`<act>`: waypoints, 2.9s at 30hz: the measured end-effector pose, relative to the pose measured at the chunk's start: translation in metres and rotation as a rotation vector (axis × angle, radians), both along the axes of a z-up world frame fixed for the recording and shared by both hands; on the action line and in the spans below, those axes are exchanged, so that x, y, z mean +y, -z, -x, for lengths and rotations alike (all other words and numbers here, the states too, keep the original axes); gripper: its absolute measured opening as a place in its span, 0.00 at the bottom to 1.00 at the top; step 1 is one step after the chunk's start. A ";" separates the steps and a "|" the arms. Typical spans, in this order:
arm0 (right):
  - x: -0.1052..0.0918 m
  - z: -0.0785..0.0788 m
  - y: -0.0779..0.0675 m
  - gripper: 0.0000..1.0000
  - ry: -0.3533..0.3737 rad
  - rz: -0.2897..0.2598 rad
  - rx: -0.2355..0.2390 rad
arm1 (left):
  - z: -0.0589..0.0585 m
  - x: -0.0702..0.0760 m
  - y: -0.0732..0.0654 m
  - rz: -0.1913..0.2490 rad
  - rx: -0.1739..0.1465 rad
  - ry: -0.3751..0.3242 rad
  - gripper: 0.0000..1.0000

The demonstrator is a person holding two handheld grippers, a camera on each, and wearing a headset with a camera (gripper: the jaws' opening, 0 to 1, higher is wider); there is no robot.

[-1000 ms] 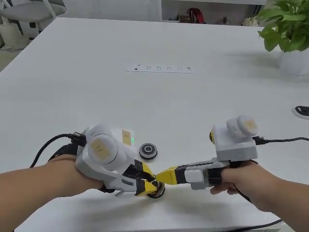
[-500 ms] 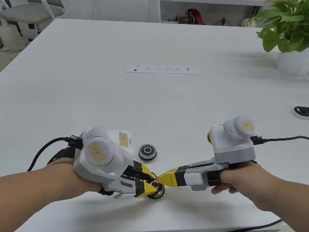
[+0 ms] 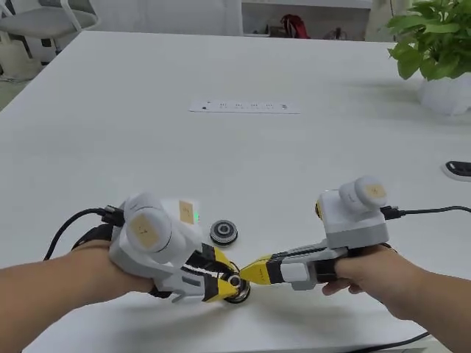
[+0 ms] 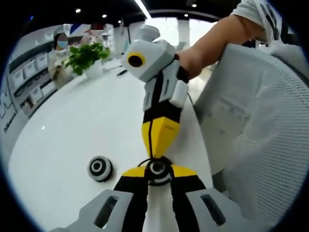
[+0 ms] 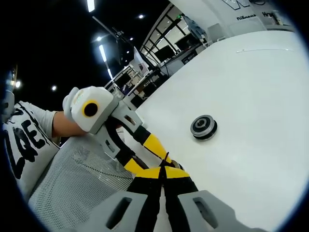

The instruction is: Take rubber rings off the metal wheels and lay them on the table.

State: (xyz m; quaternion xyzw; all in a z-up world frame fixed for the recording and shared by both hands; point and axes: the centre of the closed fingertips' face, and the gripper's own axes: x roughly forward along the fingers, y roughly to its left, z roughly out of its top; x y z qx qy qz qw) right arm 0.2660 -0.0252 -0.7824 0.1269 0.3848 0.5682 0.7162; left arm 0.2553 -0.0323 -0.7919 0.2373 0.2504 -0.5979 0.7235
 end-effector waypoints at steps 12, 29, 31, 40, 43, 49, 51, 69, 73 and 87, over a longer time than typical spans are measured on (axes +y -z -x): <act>-0.001 -0.002 -0.005 0.00 0.013 -0.014 0.002 | 0.002 0.002 -0.013 0.033 0.014 -0.004 0.28; 0.002 0.000 -0.012 0.00 0.000 -0.023 0.001 | 0.007 0.016 -0.039 0.108 0.027 -0.033 0.43; 0.003 0.001 -0.013 0.00 -0.006 -0.022 -0.001 | 0.007 0.017 -0.043 0.116 0.021 -0.037 0.46; 0.006 0.002 -0.019 0.00 -0.008 -0.036 -0.009 | 0.010 0.023 -0.057 0.147 0.002 -0.041 0.55; 0.007 0.002 -0.021 0.00 -0.011 -0.041 -0.009 | 0.009 0.026 -0.060 0.158 0.002 -0.052 0.55; 0.010 0.004 -0.026 0.00 -0.021 -0.050 -0.011 | 0.006 0.034 -0.067 0.171 -0.014 -0.077 0.61; 0.011 0.004 -0.028 0.00 -0.025 -0.052 -0.012 | 0.005 0.038 -0.071 0.182 -0.014 -0.090 0.62; 0.030 0.004 -0.041 0.00 -0.067 -0.072 -0.024 | 0.003 0.070 -0.073 0.195 -0.022 -0.161 0.73; 0.035 0.004 -0.043 0.00 -0.077 -0.075 -0.029 | 0.002 0.076 -0.074 0.196 -0.024 -0.179 0.75; 0.049 -0.003 -0.042 0.00 -0.090 -0.070 -0.036 | -0.001 0.097 -0.074 0.197 -0.030 -0.233 0.78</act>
